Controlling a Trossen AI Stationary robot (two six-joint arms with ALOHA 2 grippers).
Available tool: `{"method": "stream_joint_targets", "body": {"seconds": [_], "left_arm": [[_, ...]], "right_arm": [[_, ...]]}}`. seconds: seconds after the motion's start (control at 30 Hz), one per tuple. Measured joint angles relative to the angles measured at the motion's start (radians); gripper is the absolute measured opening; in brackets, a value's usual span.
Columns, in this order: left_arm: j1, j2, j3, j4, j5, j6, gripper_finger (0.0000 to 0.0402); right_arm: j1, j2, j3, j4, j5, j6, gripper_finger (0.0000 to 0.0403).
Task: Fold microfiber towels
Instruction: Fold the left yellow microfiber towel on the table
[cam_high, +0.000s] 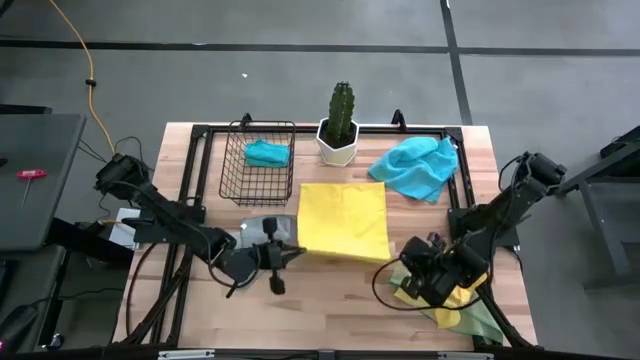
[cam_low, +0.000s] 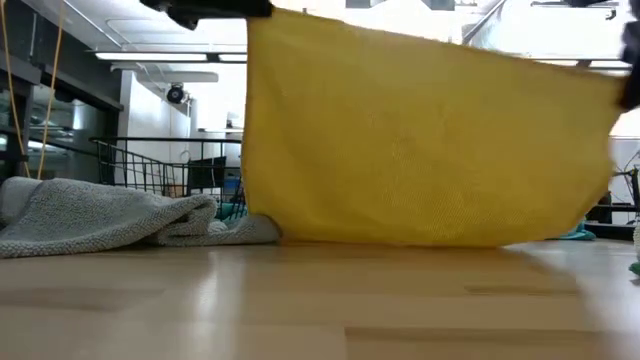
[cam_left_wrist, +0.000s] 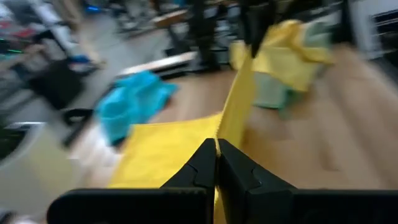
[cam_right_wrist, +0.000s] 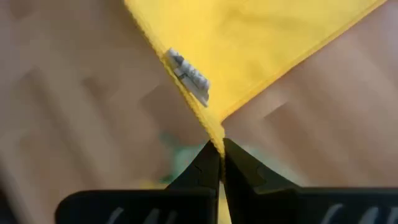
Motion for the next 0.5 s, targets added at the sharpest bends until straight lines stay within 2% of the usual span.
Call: {"method": "stream_joint_targets", "body": {"seconds": [0.17, 0.27, 0.5], "left_arm": [[0.124, 0.006, 0.000, -0.055, 0.029, -0.006, 0.0000], [0.205, 0.023, -0.001, -0.108, 0.049, -0.041, 0.0000], [0.341, 0.094, 0.000, -0.087, 0.056, -0.055, 0.0000]], "right_arm": [[-0.092, -0.005, 0.021, -0.121, 0.113, -0.034, 0.0000], [-0.165, -0.004, 0.019, -0.162, 0.140, -0.073, 0.0000], [-0.312, -0.004, 0.019, -0.166, 0.180, -0.205, 0.0000]]}}
